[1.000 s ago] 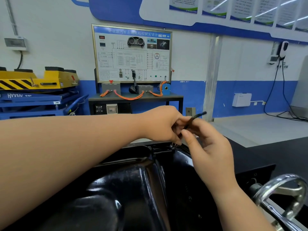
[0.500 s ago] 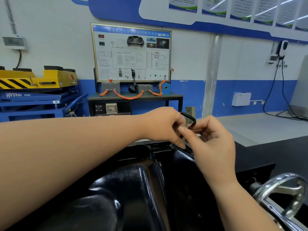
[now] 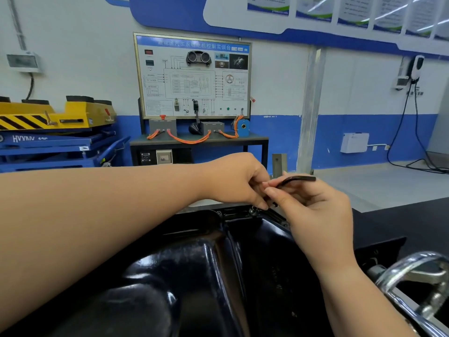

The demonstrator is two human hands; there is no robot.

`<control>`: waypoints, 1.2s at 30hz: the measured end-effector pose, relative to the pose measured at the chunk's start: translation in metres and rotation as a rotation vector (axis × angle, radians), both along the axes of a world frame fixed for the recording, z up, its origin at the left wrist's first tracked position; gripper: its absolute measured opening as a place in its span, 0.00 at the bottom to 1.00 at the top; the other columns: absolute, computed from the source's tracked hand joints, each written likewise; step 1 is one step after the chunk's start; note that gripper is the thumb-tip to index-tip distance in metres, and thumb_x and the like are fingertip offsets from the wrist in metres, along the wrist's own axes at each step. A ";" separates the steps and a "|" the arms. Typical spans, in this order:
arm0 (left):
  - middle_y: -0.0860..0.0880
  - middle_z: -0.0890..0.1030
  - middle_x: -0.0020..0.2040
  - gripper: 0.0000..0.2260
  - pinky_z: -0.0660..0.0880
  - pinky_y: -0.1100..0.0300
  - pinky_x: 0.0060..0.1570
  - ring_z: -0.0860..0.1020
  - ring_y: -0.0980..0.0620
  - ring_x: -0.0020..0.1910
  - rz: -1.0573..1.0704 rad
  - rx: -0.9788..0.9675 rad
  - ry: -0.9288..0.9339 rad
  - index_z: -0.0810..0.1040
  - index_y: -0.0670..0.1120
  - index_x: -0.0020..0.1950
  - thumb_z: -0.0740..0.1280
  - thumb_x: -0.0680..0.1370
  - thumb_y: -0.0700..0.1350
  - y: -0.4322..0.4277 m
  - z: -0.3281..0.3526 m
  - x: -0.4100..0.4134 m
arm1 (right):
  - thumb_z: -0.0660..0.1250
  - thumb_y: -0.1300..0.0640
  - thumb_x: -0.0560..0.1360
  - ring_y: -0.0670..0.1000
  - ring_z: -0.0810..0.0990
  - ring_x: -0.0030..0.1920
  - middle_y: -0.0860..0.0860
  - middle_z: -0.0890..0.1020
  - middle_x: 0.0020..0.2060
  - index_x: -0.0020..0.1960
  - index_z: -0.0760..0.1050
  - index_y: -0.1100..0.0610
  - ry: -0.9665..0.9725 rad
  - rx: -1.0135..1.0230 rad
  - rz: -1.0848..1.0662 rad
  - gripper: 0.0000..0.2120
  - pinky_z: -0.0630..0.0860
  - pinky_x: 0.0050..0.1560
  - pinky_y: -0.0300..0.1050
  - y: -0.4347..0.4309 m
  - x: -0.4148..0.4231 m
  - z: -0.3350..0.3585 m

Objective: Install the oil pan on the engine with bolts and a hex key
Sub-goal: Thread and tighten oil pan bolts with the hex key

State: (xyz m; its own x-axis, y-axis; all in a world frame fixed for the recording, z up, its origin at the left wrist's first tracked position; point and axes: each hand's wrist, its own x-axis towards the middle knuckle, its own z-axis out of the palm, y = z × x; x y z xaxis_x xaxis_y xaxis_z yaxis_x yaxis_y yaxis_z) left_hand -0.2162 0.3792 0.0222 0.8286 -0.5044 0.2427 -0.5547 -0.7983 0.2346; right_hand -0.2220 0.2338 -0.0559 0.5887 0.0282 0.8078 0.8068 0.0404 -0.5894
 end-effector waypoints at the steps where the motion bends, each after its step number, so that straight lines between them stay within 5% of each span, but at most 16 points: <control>1: 0.57 0.76 0.30 0.05 0.66 0.72 0.34 0.72 0.64 0.30 -0.004 -0.012 0.011 0.79 0.51 0.37 0.74 0.70 0.44 0.001 -0.001 0.000 | 0.74 0.64 0.68 0.44 0.83 0.40 0.44 0.84 0.36 0.38 0.81 0.48 0.011 0.003 -0.004 0.11 0.78 0.43 0.36 0.000 0.001 0.000; 4: 0.56 0.72 0.28 0.07 0.64 0.70 0.31 0.69 0.61 0.28 0.010 -0.004 -0.005 0.79 0.47 0.36 0.75 0.69 0.46 0.001 -0.004 0.001 | 0.76 0.57 0.66 0.43 0.81 0.39 0.45 0.82 0.34 0.35 0.77 0.47 0.017 -0.008 -0.043 0.08 0.76 0.40 0.33 0.003 0.001 0.001; 10: 0.54 0.64 0.25 0.20 0.58 0.66 0.29 0.65 0.58 0.26 0.003 0.061 -0.088 0.64 0.52 0.26 0.75 0.68 0.44 -0.003 -0.002 0.000 | 0.74 0.51 0.64 0.55 0.78 0.37 0.50 0.79 0.33 0.34 0.71 0.50 0.023 -0.027 -0.103 0.11 0.79 0.40 0.53 0.005 0.003 0.002; 13: 0.54 0.64 0.24 0.21 0.59 0.65 0.28 0.64 0.57 0.25 0.029 0.071 -0.102 0.63 0.52 0.25 0.74 0.69 0.44 -0.003 -0.002 0.000 | 0.71 0.48 0.66 0.48 0.81 0.43 0.45 0.82 0.39 0.41 0.78 0.44 0.033 -0.068 -0.018 0.04 0.80 0.46 0.47 0.001 0.002 -0.001; 17: 0.55 0.69 0.25 0.17 0.64 0.70 0.28 0.69 0.62 0.25 0.064 0.054 -0.102 0.67 0.53 0.28 0.75 0.69 0.45 -0.002 0.000 0.000 | 0.66 0.56 0.72 0.44 0.82 0.53 0.40 0.84 0.49 0.55 0.78 0.40 0.016 -0.116 0.082 0.15 0.77 0.54 0.37 0.000 0.002 -0.005; 20: 0.56 0.72 0.28 0.13 0.65 0.71 0.30 0.70 0.64 0.27 0.045 0.061 -0.078 0.72 0.51 0.31 0.75 0.69 0.45 -0.002 0.001 0.000 | 0.67 0.58 0.71 0.43 0.83 0.49 0.40 0.85 0.45 0.51 0.80 0.41 0.009 -0.084 0.054 0.14 0.77 0.50 0.34 0.000 0.002 -0.003; 24: 0.59 0.74 0.28 0.09 0.65 0.73 0.31 0.71 0.64 0.28 0.004 0.026 -0.007 0.76 0.53 0.35 0.74 0.70 0.42 0.000 -0.001 -0.001 | 0.73 0.58 0.67 0.47 0.83 0.42 0.45 0.84 0.38 0.41 0.81 0.47 0.014 -0.056 -0.049 0.07 0.80 0.46 0.45 -0.003 0.002 -0.002; 29: 0.60 0.72 0.24 0.15 0.64 0.72 0.29 0.70 0.65 0.27 0.019 0.000 -0.026 0.71 0.56 0.30 0.76 0.67 0.46 -0.002 -0.005 0.001 | 0.76 0.62 0.67 0.49 0.80 0.37 0.46 0.81 0.34 0.33 0.74 0.43 0.006 -0.071 -0.094 0.16 0.78 0.40 0.43 0.001 0.001 -0.001; 36: 0.55 0.69 0.25 0.12 0.64 0.70 0.28 0.68 0.60 0.25 0.061 0.059 -0.082 0.73 0.49 0.30 0.75 0.69 0.46 -0.005 -0.003 0.001 | 0.71 0.64 0.71 0.44 0.82 0.45 0.44 0.84 0.41 0.43 0.81 0.45 0.047 -0.056 0.118 0.13 0.77 0.45 0.34 -0.004 -0.001 -0.003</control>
